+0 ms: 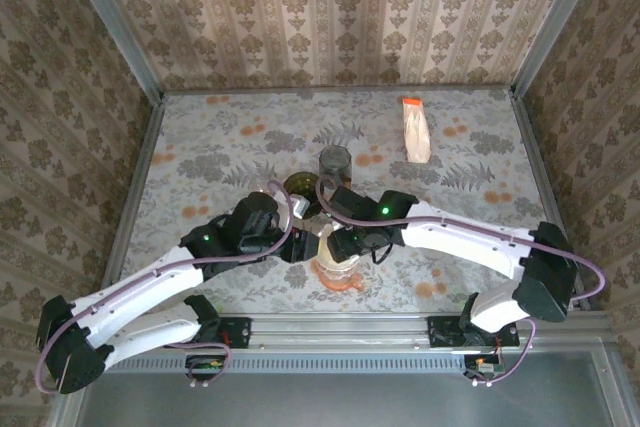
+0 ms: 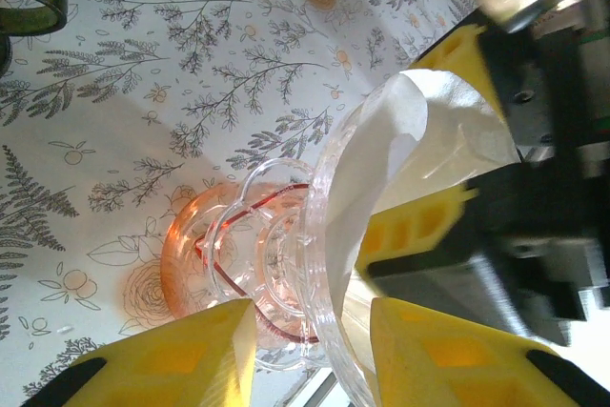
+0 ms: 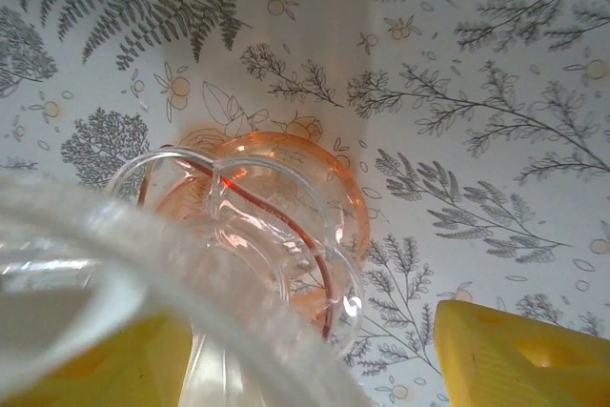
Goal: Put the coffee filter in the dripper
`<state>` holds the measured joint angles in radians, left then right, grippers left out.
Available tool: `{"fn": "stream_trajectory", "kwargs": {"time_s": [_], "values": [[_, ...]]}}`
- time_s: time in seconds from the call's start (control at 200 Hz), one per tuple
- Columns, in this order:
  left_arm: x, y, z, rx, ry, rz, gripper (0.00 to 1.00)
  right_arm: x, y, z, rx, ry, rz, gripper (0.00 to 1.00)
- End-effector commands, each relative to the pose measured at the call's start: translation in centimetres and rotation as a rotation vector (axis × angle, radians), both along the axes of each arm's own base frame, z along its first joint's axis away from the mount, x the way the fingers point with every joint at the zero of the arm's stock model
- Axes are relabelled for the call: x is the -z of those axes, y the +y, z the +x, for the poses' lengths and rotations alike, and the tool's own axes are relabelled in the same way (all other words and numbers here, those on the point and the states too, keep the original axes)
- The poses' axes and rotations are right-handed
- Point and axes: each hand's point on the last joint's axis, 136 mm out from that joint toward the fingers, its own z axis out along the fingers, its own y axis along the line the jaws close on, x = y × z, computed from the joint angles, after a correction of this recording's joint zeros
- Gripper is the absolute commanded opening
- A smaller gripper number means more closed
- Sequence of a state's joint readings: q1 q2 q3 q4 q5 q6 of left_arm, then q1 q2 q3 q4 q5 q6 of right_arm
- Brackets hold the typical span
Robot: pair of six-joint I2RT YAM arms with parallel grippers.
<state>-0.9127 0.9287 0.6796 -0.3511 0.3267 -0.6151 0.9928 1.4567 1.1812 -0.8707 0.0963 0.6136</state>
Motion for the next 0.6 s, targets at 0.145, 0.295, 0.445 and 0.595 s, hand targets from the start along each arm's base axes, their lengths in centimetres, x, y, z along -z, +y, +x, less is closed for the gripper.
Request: {"fn": "stream_trajectory", "kwargs": {"time_s": [0.145, 0.295, 0.445, 0.595], "values": [[0.4, -0.1, 0.0, -0.006, 0.019, -0.013, 0.39, -2.6, -3.3, -0.7, 0.056, -0.057, -0.007, 0.69], [0.5, 0.0, 0.0, -0.009, 0.022, -0.009, 0.38, -2.1, -4.2, -1.3, 0.068, -0.044, -0.022, 0.65], [0.5, 0.0, 0.0, -0.011, 0.023, -0.007, 0.38, -2.1, -4.9, -1.7, 0.074, -0.040, -0.026, 0.62], [0.6, 0.0, 0.0, -0.014, 0.024, -0.008, 0.38, -2.3, -4.7, -1.6, 0.073, -0.046, -0.014, 0.62]]}}
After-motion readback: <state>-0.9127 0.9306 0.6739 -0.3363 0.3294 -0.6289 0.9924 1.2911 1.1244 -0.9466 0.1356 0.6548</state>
